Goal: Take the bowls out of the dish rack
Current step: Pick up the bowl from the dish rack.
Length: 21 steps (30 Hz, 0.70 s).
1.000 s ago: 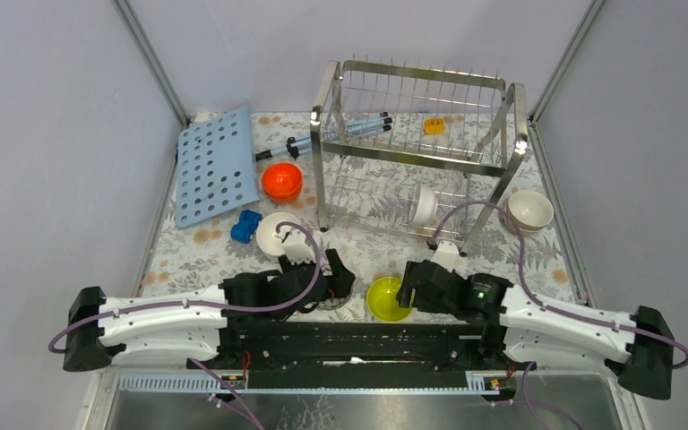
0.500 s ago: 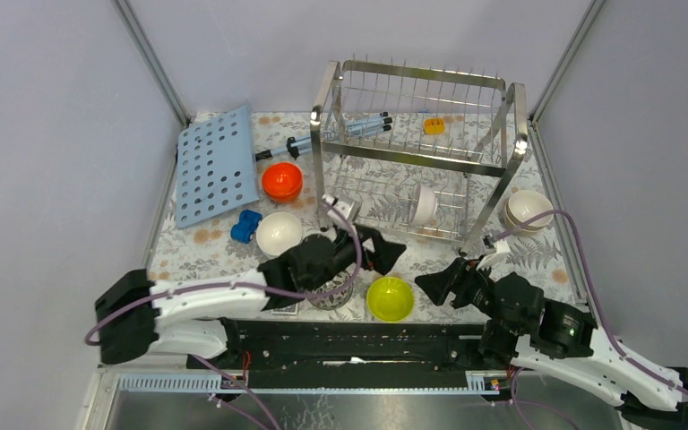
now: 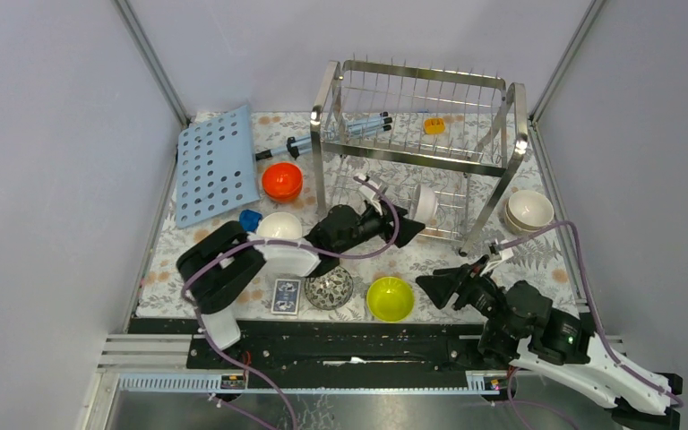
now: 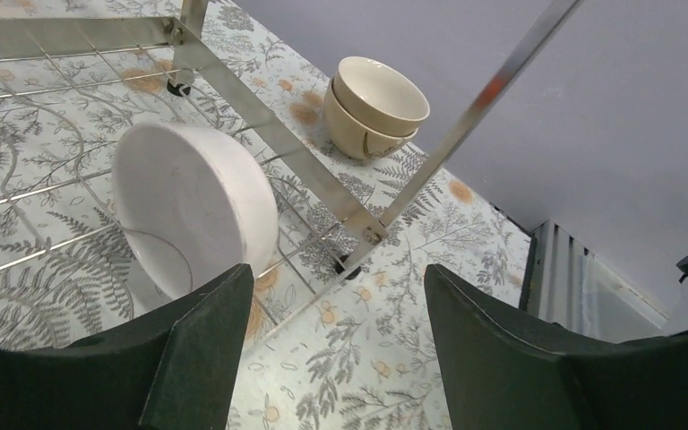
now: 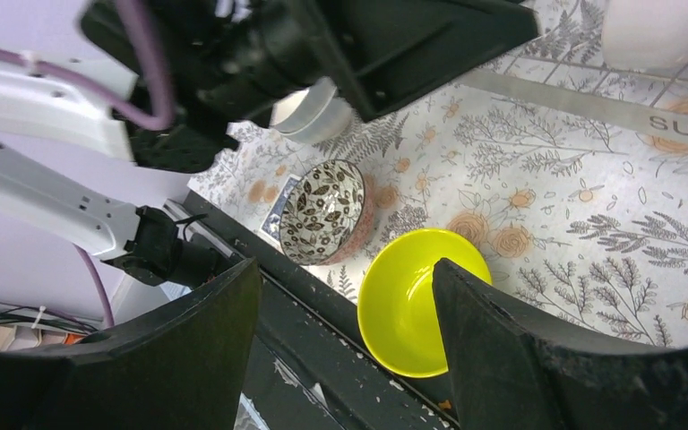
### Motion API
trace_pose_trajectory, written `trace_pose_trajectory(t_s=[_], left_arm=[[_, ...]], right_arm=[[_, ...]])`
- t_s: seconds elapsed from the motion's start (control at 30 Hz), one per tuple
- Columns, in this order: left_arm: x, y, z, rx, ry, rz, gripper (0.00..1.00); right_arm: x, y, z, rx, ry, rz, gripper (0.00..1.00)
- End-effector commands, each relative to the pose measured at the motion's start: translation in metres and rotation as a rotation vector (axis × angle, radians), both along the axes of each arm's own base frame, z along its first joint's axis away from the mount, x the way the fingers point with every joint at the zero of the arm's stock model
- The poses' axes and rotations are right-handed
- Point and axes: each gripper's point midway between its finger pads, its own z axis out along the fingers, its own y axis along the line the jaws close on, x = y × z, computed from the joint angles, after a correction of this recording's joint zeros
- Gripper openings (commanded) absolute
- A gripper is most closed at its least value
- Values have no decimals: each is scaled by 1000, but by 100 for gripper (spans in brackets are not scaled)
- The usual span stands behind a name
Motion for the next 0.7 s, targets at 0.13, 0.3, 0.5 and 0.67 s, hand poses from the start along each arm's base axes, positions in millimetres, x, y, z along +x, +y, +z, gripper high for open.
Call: trace_pose_trajectory(t_s=[0.13, 0.3, 0.5, 0.67], left_arm=[[22, -32, 27, -106, -125, -60, 72], [40, -37, 12, -109, -95, -33, 71], [48, -38, -2, -84, -75, -28, 69], [50, -37, -10, -73, -56, -40, 67]], right_arm=[[2, -16, 37, 72, -99, -35, 77], [3, -18, 41, 80, -106, -42, 77], [2, -20, 40, 70, -96, -44, 77], [1, -22, 40, 65, -94, -48, 77]])
